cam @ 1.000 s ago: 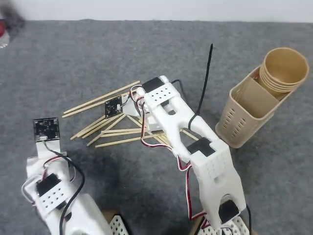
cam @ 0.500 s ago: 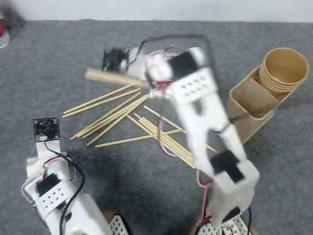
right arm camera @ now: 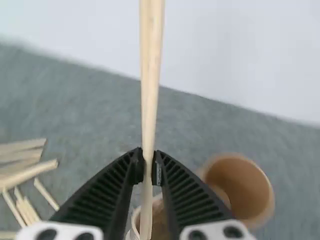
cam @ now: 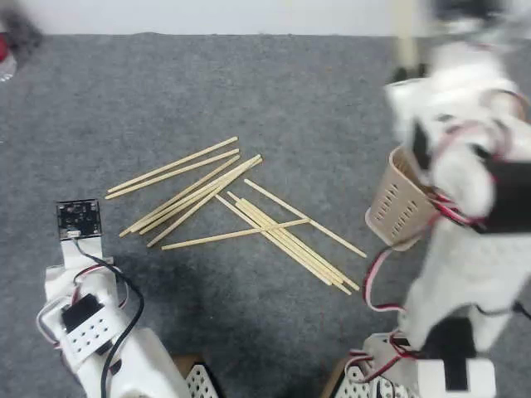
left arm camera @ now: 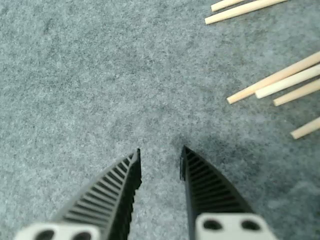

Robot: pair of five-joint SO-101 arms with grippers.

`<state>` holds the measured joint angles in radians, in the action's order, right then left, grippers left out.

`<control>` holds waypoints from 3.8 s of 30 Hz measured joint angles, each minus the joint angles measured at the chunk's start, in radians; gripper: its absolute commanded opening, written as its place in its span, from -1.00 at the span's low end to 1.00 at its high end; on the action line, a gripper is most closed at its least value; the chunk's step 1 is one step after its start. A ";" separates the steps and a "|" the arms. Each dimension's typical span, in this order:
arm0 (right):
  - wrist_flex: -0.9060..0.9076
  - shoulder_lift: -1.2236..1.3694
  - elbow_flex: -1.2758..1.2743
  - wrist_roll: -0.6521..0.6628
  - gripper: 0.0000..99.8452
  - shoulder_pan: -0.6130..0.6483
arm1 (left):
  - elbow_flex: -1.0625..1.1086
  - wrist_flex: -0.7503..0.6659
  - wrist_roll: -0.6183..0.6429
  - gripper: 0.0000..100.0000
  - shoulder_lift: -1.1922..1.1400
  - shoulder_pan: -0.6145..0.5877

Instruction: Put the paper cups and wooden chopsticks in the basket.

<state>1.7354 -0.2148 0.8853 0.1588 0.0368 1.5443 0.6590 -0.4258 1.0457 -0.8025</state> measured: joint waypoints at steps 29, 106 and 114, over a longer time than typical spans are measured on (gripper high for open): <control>-0.973 -0.893 -1.577 0.028 -0.99 -0.078 | 0.000 0.003 0.000 -0.76 0.000 0.000; -0.844 0.523 -1.149 0.807 -0.63 0.598 | 0.135 -0.164 -0.130 -0.76 0.006 -0.704; -0.829 0.493 -1.143 0.809 -0.63 0.609 | 0.135 -0.164 -0.130 -0.76 0.006 -0.703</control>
<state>0.9068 0.2777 -0.2578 0.9674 0.6460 1.6794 0.4948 -0.5562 1.0518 -1.5052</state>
